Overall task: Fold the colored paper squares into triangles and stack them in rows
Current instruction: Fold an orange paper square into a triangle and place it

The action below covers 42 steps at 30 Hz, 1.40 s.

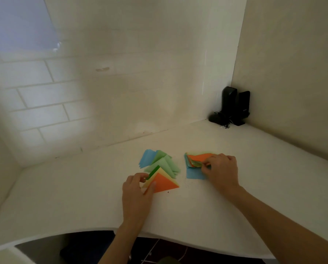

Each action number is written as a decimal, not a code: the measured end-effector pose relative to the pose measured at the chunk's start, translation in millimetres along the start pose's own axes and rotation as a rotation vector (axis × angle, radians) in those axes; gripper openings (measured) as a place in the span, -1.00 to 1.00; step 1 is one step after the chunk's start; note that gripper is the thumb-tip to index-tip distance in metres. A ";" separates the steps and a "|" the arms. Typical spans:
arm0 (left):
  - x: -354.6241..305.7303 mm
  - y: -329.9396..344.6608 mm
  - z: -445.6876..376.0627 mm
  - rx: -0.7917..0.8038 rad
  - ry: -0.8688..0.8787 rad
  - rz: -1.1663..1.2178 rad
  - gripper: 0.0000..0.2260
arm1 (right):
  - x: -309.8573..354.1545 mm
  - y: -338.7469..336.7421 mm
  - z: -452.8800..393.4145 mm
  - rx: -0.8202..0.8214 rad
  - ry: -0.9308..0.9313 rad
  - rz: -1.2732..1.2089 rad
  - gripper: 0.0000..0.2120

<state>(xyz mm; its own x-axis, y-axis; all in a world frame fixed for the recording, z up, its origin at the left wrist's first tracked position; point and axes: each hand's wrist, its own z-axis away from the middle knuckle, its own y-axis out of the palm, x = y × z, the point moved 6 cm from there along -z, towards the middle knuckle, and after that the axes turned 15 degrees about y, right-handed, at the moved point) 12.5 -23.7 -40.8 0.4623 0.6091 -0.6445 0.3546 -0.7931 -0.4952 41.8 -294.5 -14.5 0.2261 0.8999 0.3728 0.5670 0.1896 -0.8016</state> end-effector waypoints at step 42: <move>-97.9 127.9 20.4 0.385 0.283 0.182 -0.79 | -75.0 -22.8 68.8 0.504 0.200 -0.410 -0.74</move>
<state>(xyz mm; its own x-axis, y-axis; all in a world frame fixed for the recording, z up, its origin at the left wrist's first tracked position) -4.0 -184.8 -52.9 0.7093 0.3951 -0.5837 -0.0523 -0.7963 -0.6026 -42.5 -339.3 -56.3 0.2411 0.6356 0.7334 0.2108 0.7033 -0.6789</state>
